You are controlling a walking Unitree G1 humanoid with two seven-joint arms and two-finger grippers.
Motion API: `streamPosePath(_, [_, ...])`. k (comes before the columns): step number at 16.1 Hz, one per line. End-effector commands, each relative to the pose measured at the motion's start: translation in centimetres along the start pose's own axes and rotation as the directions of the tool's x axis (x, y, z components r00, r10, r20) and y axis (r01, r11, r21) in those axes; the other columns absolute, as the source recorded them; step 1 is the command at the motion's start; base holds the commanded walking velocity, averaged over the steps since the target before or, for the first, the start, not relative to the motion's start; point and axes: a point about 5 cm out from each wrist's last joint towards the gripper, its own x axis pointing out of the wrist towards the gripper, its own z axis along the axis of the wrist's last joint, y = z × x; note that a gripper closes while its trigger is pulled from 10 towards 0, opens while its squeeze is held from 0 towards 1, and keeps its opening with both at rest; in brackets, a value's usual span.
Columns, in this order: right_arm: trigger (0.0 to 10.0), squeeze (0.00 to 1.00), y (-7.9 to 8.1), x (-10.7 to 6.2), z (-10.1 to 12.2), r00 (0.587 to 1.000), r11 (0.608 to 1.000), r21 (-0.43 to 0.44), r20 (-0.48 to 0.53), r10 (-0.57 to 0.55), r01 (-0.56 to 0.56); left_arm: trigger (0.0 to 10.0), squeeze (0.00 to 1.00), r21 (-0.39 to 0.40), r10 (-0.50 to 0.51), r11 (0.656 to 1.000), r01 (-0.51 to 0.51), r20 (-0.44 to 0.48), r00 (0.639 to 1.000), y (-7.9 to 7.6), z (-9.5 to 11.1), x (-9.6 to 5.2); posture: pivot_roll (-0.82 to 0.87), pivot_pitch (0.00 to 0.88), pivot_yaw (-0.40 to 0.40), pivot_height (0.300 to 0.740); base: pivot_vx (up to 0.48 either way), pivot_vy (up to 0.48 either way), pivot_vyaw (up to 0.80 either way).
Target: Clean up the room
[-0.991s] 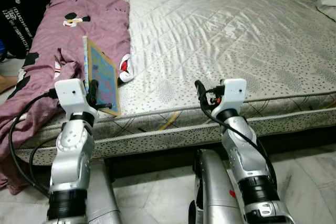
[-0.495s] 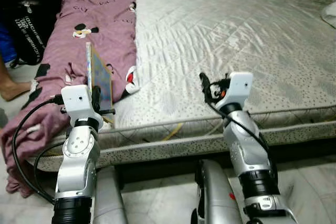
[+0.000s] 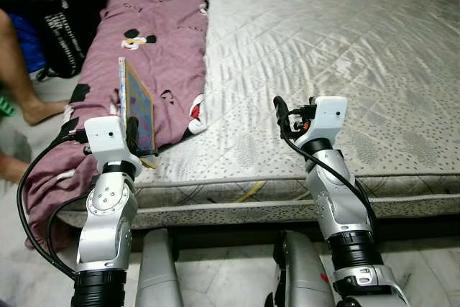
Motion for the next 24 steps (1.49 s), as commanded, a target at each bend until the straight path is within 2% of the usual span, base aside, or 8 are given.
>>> streamPosePath(1, [10.0,0.0,0.1,0.1,0.1,1.0,1.0,0.006,0.004,0.001,-0.001,10.0,0.0,0.016,0.009,1.0,-0.01,0.038,0.999,0.2,0.8,0.1,0.01,0.0,0.013,0.562,0.0,0.0,0.0])
streamPosePath(6, [10.0,0.0,0.1,0.1,0.1,1.0,1.0,0.006,0.004,0.001,-0.001,10.0,0.0,0.016,0.009,1.0,-0.01,0.038,0.999,0.2,0.8,0.1,0.01,0.0,0.013,0.562,0.0,0.0,0.0])
streamPosePath(7, [10.0,0.0,-0.7,-0.1,0.3,1.0,0.999,-0.025,0.013,-0.027,0.027,10.0,0.0,0.028,-0.004,1.0,0.003,0.038,0.999,-0.3,0.8,0.3,-0.01,0.0,0.015,0.567,0.0,0.0,0.0])
streamPosePath(8, [10.0,0.0,-1.7,-0.5,0.5,0.998,0.995,-0.068,0.02,-0.066,0.067,10.0,0.0,0.04,-0.021,0.999,0.02,0.036,0.999,-0.9,0.7,0.5,-0.01,0.0,0.015,0.577,0.0,0.0,0.0])
streamPosePath(9, [10.0,0.0,-2.0,-0.5,0.6,0.997,0.994,-0.077,0.025,-0.075,0.076,10.0,0.0,0.04,-0.026,0.999,0.024,0.034,0.999,-0.9,0.6,0.6,-0.01,0.0,0.015,0.597,0.0,0.0,0.0])
streamPosePath(17, [10.0,0.0,-2.1,-0.5,0.6,0.996,0.993,-0.08,0.021,-0.082,0.083,10.0,0.0,0.03,-0.028,0.999,0.028,0.016,0.999,-1.1,0.2,0.6,-0.01,0.0,0.018,0.702,0.0,0.0,0.0])
streamPosePath(21, [10.0,0.0,-2.3,-0.5,0.6,0.996,0.992,-0.085,0.021,-0.091,0.092,10.0,0.0,0.036,-0.031,0.999,0.03,0.026,0.999,-1.0,0.4,0.7,-0.01,0.0,0.022,0.74,0.0,0.0,0.0])
streamPosePath(24, [10.0,0.0,-2.4,-0.5,0.6,0.995,0.992,-0.087,0.021,-0.094,0.095,10.0,0.0,0.032,-0.037,0.999,0.036,0.026,0.999,-1.3,0.4,0.7,-0.01,0.0,0.021,0.74,0.0,0.0,0.0])
